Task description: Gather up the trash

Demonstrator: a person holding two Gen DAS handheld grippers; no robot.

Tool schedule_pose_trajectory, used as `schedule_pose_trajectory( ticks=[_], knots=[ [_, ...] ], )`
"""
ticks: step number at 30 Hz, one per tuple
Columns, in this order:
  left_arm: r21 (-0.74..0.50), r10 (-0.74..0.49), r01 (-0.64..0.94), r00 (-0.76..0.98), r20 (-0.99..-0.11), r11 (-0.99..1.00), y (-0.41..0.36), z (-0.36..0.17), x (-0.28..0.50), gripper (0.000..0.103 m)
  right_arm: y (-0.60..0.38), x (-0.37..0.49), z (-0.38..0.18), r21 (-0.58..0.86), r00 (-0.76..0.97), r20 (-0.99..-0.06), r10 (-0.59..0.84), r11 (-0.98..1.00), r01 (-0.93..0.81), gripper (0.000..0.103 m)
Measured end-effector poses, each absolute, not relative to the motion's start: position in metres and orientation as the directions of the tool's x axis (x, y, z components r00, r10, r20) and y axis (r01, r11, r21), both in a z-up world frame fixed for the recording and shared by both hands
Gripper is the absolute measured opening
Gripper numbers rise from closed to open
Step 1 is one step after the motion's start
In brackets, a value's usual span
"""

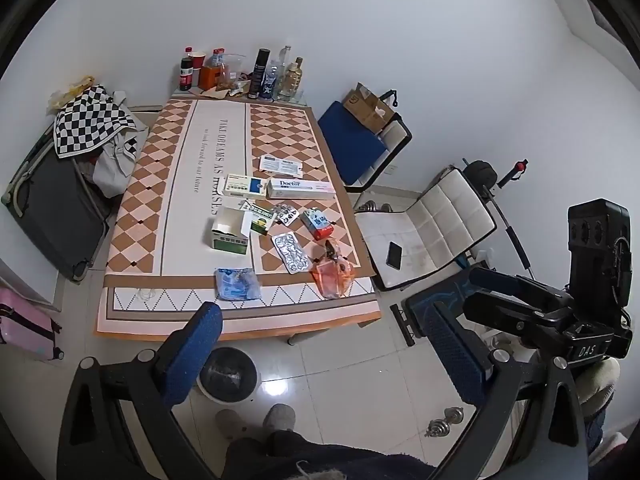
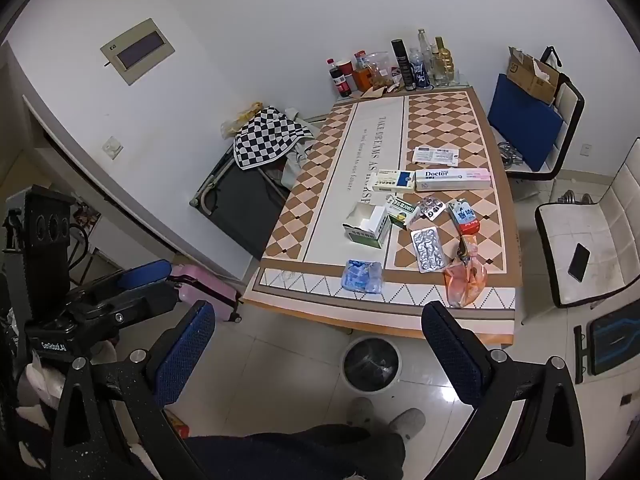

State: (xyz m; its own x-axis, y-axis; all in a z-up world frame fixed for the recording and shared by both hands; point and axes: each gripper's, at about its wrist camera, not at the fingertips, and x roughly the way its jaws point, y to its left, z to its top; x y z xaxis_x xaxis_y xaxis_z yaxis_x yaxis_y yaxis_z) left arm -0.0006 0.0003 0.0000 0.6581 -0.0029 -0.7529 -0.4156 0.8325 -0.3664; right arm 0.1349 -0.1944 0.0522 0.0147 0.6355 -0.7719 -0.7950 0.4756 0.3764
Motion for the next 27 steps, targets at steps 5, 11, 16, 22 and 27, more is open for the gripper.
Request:
schedule_pose_trajectory(
  ticks=[5,11,16,22,27],
  knots=[
    [-0.359,0.002,-0.415,0.656,-0.755,0.836,-0.001,0.000,-0.001,0.103,-0.194,0.135,0.052,0.374,0.021,-0.772,0.636,0.479,-0.794,0.103],
    [-0.361,-0.002,-0.413,0.656,-0.755,0.836,0.000,0.000,-0.001,0.103,-0.204,0.137,0.056,0.384,0.015,-0.765,0.644,0.474,-0.793,0.103],
    [-0.362,-0.002,-0.411,0.658,-0.753,0.837,-0.008,0.003,0.004,0.103,-0.208,0.138,0.057,0.387,0.013,-0.763,0.646,0.472,-0.793,0.103],
    [-0.360,0.001,-0.411,0.660,-0.751,0.838,-0.017,0.009,0.012,0.103,-0.208,0.137,0.061,0.385,0.012,-0.761,0.649,0.468,-0.795,0.103],
    [-0.359,0.005,-0.410,0.664,-0.748,0.839,-0.018,0.013,0.011,0.103,-0.206,0.131,0.065,0.382,0.009,-0.760,0.650,0.458,-0.803,0.103]
  ],
)
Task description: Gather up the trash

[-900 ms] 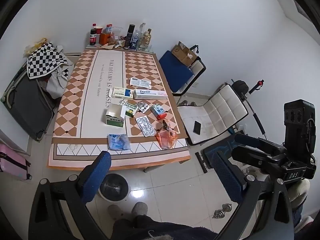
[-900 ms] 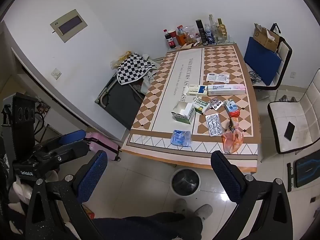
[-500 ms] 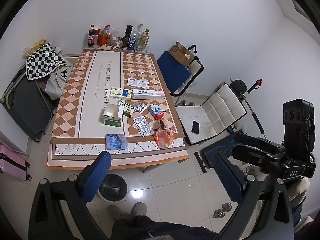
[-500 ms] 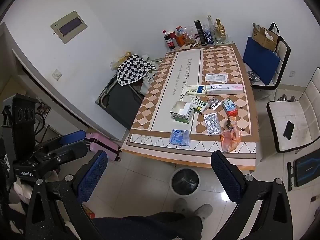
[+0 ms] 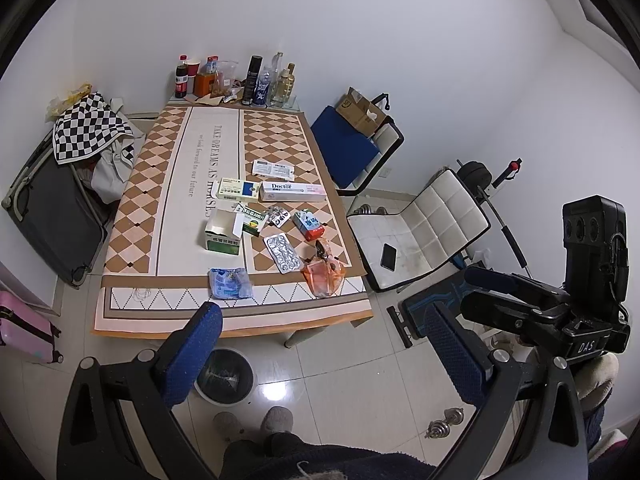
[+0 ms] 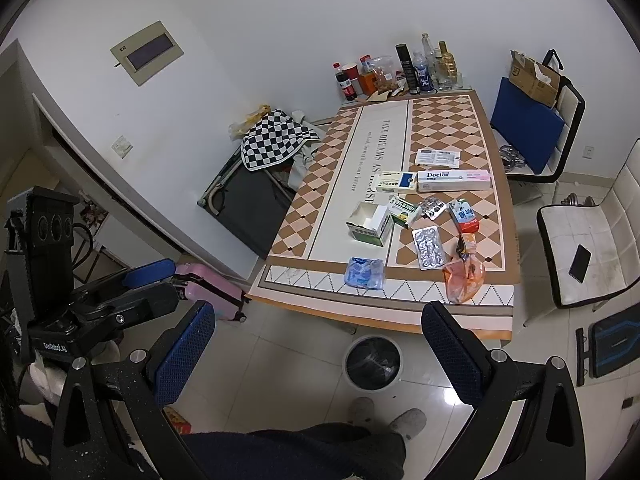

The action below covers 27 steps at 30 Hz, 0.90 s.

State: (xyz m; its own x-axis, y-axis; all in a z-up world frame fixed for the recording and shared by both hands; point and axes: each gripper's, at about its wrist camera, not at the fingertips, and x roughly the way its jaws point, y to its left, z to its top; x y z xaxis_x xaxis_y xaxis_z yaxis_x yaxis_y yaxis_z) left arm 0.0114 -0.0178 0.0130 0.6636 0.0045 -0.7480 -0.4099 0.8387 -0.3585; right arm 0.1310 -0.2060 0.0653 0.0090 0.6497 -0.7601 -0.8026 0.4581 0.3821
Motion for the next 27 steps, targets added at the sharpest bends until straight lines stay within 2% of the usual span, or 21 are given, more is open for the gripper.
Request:
schedule_pose_trajectory(
  ticks=[27],
  knots=[
    [-0.358,0.007,-0.404,0.671,-0.741,0.842,-0.028,0.024,0.008,0.103,-0.206,0.123,0.062,0.385,0.000,-0.755,0.655,0.444,-0.809,0.103]
  ],
)
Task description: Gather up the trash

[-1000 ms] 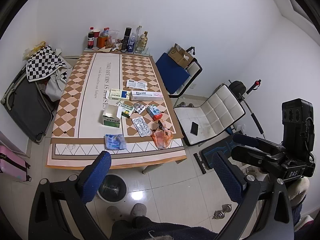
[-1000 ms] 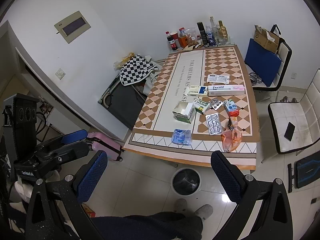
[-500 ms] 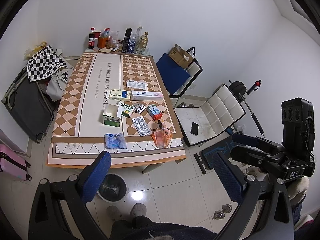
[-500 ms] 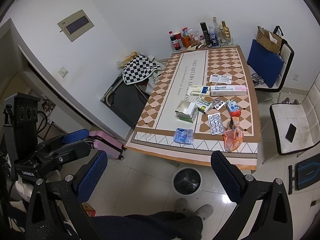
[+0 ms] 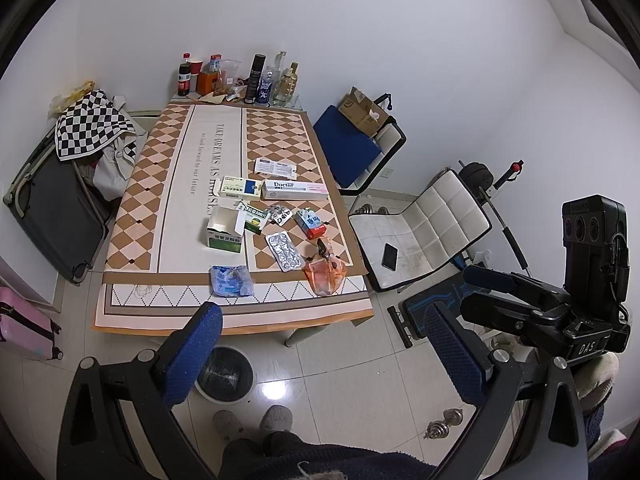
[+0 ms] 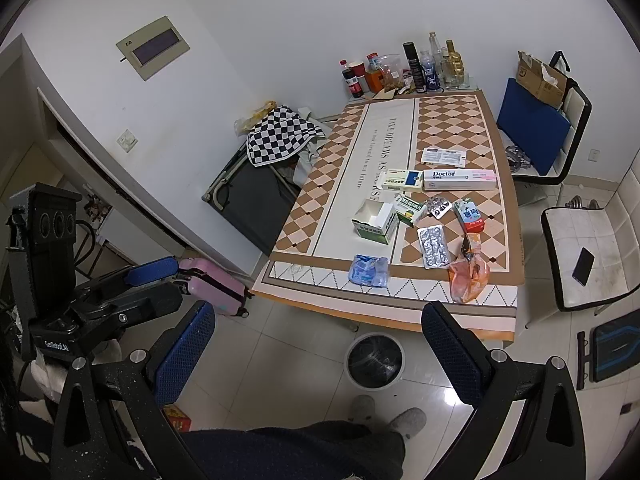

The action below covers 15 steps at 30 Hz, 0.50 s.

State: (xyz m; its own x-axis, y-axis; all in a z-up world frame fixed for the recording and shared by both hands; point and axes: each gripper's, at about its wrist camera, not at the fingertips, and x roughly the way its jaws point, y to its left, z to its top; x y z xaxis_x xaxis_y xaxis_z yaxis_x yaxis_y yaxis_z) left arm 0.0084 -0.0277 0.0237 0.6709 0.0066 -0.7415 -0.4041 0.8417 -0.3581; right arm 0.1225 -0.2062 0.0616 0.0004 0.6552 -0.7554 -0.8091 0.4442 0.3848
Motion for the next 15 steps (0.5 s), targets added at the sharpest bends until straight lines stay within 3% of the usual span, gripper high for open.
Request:
schedule_pose_trajectory(
  ticks=[15],
  knots=[
    [-0.359,0.006,-0.404,0.671,-0.742,0.841,-0.0286,0.0227,0.0085,0.103,-0.2055,0.1216,0.0601,0.387,-0.002,-0.754,0.656,0.443,-0.809,0.103]
  ],
)
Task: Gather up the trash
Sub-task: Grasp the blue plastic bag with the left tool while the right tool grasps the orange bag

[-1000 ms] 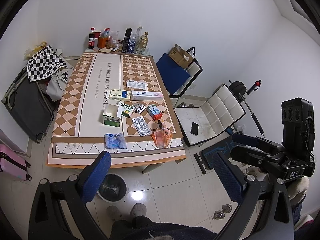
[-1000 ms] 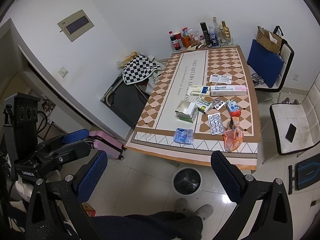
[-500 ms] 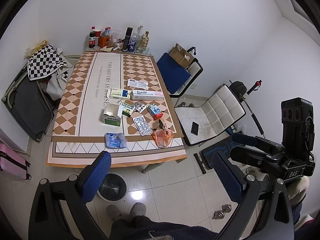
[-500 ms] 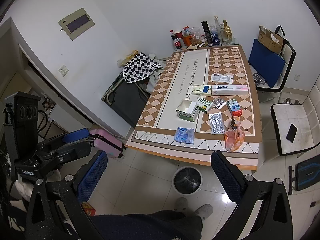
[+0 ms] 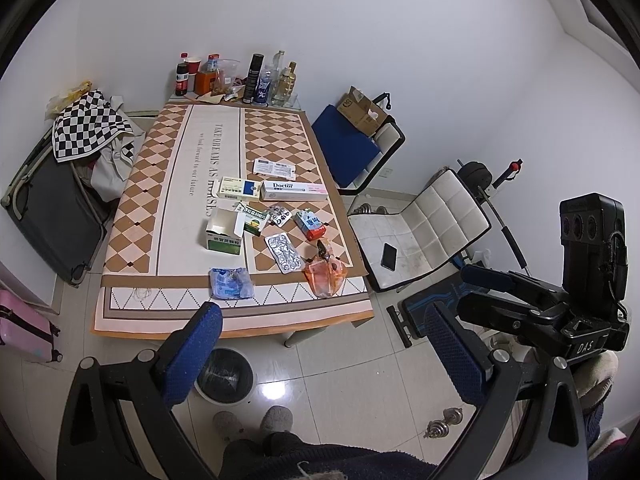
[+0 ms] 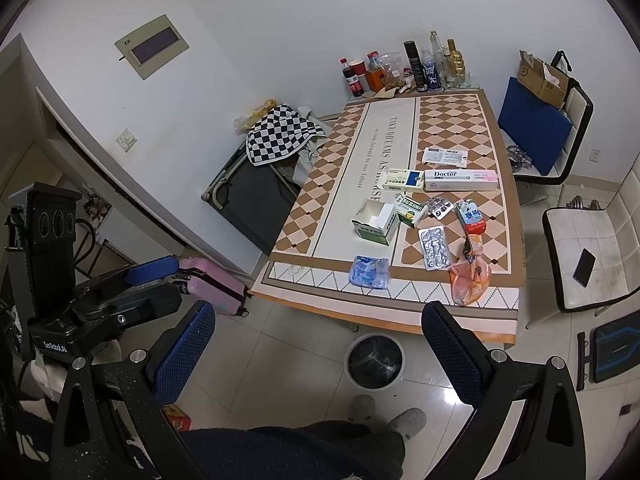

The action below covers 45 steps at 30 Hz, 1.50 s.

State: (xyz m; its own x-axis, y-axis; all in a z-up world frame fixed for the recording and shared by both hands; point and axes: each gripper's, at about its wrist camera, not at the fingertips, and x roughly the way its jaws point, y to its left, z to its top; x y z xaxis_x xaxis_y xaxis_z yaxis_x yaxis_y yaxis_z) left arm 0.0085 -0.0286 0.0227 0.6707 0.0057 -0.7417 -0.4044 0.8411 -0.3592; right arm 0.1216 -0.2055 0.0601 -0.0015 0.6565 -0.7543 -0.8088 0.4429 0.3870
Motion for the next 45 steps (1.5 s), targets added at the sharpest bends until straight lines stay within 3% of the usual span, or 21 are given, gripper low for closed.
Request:
schedule_pose_trajectory(
  ticks=[24,28,36,44,45],
  knots=[
    [-0.362,-0.006,-0.403,0.662,-0.750,0.841,-0.032,0.026,0.000,0.103,-0.178,0.124,0.044,0.397,-0.005,-0.763,0.646,0.463,-0.792,0.103],
    [-0.293,0.063,-0.457,0.618,-0.783,0.840,-0.019,0.010,0.006,0.103,-0.171,0.130,0.036,0.397,0.021,-0.771,0.637,0.506,-0.766,0.103],
    [-0.105,0.214,-0.645,0.397,-0.893,0.756,0.062,-0.106,0.056,0.103,-0.163,0.195,-0.056,0.306,0.146,-0.873,0.465,0.757,-0.578,0.103],
    [-0.093,0.044,-0.736,0.165,-0.985,0.671,0.109,-0.257,0.125,0.102,-0.153,0.307,-0.212,0.168,0.103,-0.967,0.232,0.890,-0.425,0.103],
    [-0.077,0.044,-0.742,0.142,-0.989,0.666,0.110,-0.271,0.133,0.097,-0.152,0.317,-0.224,0.163,0.092,-0.971,0.220,0.894,-0.417,0.103]
  ],
)
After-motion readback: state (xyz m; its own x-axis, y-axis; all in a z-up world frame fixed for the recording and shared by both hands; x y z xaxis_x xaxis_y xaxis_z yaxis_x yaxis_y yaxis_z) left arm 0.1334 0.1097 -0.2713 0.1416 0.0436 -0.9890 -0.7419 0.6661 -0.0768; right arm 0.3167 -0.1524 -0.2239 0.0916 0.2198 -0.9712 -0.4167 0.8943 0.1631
